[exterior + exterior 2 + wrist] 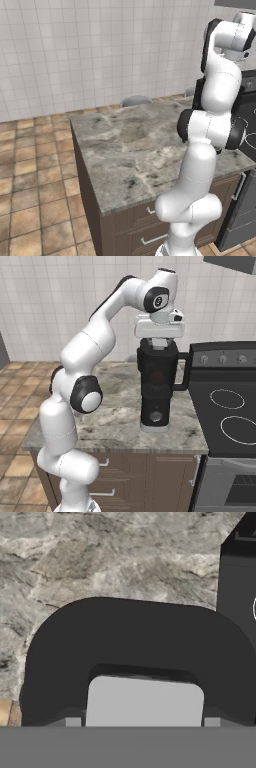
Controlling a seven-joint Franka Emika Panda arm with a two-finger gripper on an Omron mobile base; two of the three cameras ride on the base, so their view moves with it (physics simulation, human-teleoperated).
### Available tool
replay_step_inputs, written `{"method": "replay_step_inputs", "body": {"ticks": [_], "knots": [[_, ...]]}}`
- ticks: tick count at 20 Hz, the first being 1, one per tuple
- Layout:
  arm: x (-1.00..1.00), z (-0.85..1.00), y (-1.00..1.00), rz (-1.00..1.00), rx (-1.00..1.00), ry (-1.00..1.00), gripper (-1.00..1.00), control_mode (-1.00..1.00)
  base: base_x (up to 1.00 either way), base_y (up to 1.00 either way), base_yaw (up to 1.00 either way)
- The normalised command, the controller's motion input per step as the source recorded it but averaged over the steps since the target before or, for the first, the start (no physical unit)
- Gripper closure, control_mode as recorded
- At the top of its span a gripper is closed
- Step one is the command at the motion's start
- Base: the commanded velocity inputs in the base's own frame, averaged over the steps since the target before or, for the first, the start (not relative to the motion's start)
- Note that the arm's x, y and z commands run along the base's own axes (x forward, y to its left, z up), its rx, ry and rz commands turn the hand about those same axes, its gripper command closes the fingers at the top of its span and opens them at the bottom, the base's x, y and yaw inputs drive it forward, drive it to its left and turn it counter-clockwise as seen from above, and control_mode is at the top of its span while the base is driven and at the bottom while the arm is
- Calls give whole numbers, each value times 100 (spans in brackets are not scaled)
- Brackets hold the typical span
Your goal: Grab the onion and garlic from the fridge, place them in the blender, close the lid, and turn on the blender to create a marinade.
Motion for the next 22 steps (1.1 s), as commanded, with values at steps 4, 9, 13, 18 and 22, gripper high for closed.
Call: {"method": "replay_step_inputs", "body": {"ticks": [4,9,13,18,22], "knots": [[-3,-28,1,11,-2,17,100,-100,0,0,0],[-3,-4,0,7,0,2,100,-100,0,0,0],[0,9,0,5,0,0,100,-100,0,0,0],[0,24,0,4,0,0,100,-100,0,0,0],[0,26,0,6,0,0,100,-100,0,0,0]]}}
